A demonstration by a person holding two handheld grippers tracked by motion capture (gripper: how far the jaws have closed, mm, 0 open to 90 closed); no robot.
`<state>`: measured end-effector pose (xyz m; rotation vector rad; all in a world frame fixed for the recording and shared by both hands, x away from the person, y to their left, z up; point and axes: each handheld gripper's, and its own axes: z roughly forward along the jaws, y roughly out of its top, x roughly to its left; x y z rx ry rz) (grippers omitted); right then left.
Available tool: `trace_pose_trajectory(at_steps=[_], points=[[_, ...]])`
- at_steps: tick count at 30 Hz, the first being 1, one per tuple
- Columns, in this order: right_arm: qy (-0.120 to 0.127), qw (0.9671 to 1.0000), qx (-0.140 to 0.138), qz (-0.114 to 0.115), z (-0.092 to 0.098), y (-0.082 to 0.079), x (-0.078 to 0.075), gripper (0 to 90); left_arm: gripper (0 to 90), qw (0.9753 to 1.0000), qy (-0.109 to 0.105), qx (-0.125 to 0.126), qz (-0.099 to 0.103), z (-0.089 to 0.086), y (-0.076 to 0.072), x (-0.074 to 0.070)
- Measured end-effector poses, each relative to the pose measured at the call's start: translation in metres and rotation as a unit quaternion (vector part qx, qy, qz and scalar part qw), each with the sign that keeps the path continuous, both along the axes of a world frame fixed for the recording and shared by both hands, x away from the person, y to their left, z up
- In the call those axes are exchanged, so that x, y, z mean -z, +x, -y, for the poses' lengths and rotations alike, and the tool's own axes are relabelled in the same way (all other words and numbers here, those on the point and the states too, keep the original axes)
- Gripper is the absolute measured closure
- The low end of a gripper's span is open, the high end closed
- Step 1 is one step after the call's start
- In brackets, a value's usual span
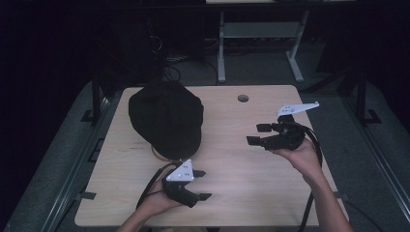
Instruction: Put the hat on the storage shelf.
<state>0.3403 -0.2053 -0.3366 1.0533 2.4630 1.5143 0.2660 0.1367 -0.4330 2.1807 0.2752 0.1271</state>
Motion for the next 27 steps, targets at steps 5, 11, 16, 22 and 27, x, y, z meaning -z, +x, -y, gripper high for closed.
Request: trace_pose_trajectory(at_steps=[5, 11, 16, 22, 27], points=[[0.002, 1.0000, 0.003, -0.004, 0.006, -0.007, 0.007, 25.4, 27.0, 1.0000, 0.002, 0.002, -0.002, 0.001, 0.000, 0.001], [0.002, 0.9999, 0.005, -0.009, 0.012, -0.015, 0.015, 24.9, 27.0, 1.0000, 0.001, 0.002, -0.001, 0.000, 0.000, 0.001], [0.003, 0.9999, 0.008, -0.012, 0.017, -0.022, 0.023, 24.4, 27.0, 1.0000, -0.001, -0.001, -0.002, 0.000, 0.000, 0.001], [0.004, 0.9998, 0.012, -0.016, 0.024, -0.034, 0.034, 24.4, 27.0, 1.0000, -0.003, -0.001, -0.003, 0.000, 0.000, 0.001], [0.000, 0.9997, 0.015, -0.020, 0.028, -0.044, 0.044, 24.1, 27.0, 1.0000, -0.002, 0.000, -0.003, 0.000, 0.000, 0.002]])
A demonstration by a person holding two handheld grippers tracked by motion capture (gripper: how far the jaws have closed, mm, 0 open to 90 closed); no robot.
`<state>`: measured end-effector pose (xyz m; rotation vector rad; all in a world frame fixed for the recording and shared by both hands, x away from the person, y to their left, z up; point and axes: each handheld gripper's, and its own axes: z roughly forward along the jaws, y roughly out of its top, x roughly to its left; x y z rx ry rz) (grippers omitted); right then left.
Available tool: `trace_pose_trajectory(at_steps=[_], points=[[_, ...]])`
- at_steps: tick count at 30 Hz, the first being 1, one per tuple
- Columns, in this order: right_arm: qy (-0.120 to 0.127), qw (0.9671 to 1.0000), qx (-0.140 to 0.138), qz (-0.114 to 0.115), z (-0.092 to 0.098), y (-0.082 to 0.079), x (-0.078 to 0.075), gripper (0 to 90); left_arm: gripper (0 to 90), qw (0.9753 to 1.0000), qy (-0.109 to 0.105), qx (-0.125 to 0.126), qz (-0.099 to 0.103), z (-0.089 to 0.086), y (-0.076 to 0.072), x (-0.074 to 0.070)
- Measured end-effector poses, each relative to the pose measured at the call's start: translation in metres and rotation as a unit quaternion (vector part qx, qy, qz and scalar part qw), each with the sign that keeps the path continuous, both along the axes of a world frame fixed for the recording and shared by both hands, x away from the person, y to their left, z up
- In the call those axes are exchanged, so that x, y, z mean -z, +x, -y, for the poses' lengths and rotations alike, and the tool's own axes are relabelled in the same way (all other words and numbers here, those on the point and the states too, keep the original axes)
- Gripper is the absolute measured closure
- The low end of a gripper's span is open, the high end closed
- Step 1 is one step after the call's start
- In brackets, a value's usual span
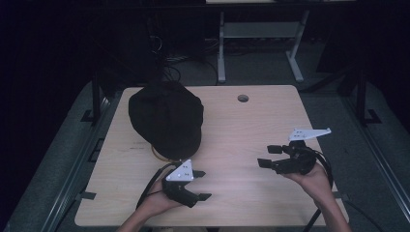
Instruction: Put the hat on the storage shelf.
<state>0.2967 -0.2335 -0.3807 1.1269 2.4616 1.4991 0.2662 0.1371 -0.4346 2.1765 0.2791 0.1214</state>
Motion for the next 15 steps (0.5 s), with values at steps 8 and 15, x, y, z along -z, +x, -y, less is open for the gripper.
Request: trace_pose_trajectory(at_steps=[8, 15], points=[[-0.018, 0.9998, -0.002, -0.003, 0.001, -0.017, 0.014, 23.0, 27.0, 1.0000, 0.002, -0.001, -0.003, 0.000, 0.000, 0.000], [-0.019, 0.9998, 0.001, 0.006, -0.001, -0.040, 0.030, 22.5, 26.6, 1.0000, 0.000, 0.002, -0.006, 0.000, 0.000, 0.001]])
